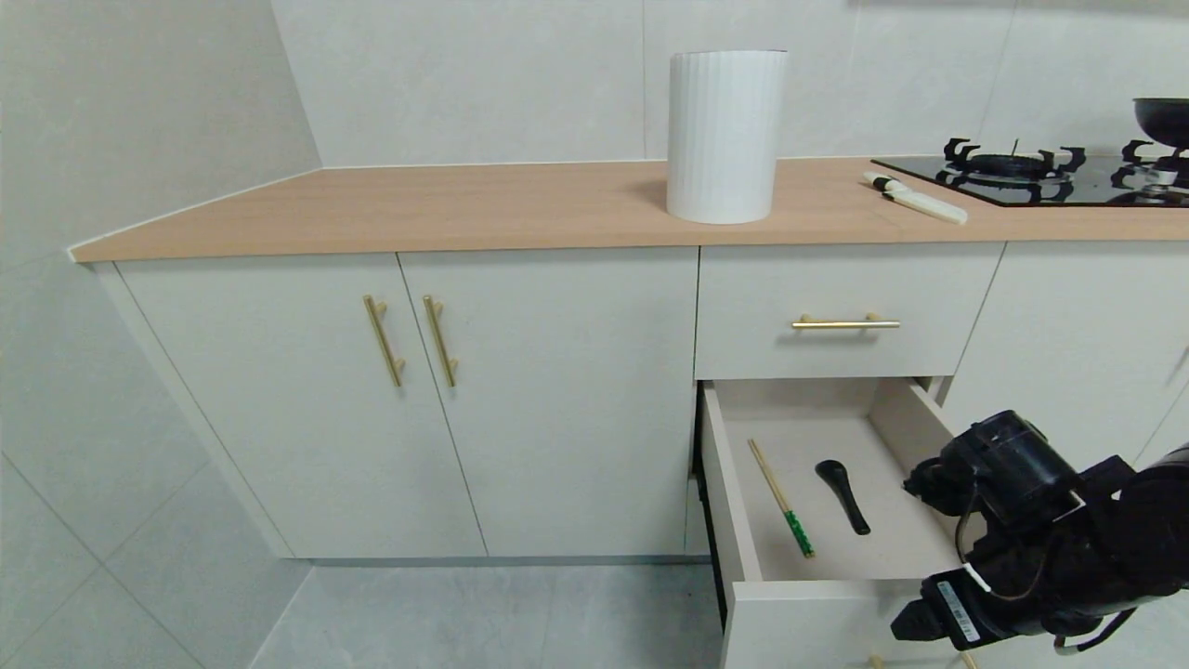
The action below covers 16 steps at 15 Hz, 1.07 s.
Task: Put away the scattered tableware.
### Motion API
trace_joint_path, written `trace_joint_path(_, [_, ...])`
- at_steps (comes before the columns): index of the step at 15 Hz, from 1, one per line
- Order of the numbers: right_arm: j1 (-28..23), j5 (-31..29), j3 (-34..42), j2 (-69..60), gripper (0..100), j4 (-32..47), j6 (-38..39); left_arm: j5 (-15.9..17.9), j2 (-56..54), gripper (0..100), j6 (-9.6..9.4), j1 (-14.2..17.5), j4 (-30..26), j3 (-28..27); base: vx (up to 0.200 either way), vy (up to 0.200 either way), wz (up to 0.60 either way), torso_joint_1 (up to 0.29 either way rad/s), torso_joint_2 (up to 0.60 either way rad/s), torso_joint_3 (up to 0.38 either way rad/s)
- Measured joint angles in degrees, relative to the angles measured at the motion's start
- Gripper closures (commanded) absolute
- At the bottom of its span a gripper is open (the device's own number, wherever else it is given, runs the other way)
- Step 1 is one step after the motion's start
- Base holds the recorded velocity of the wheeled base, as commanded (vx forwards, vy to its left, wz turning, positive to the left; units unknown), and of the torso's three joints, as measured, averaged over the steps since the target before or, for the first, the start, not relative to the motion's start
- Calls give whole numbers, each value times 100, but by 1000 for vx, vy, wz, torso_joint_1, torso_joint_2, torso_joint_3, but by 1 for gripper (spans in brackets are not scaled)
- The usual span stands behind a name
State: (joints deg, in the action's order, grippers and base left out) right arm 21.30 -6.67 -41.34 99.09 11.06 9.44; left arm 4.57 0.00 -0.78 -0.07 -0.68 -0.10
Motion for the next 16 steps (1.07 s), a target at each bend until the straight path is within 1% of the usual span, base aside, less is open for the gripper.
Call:
trace_joint_path(1, [-11,-134,-17,122,0,-140,49,0,0,0,0,0,0,0,0,0,0,0,0,0])
trace_joint_path(3, [-22,-222,-24,310,0,-408,118,-1,0,0,0,-2,0,0,0,0,0,0,0,0])
trace_joint_path(8, [-79,-228,-15,546,0,-1051,228,-1,0,0,-1,-2,-2,0,0,0,0,0,0,0])
trace_joint_path(10, [-112,-236,-15,653,0,-1445,317,-1,0,0,0,0,0,0,0,0,0,0,0,0])
trace_joint_path(12, [-123,-250,-17,752,0,-1618,350,-1,0,0,-1,-4,-2,0,0,0,0,0,0,0])
trace_joint_path(16, [-280,-280,-9,1031,0,-2205,356,0,0,0,-1,-2,-2,0,0,0,0,0,0,0])
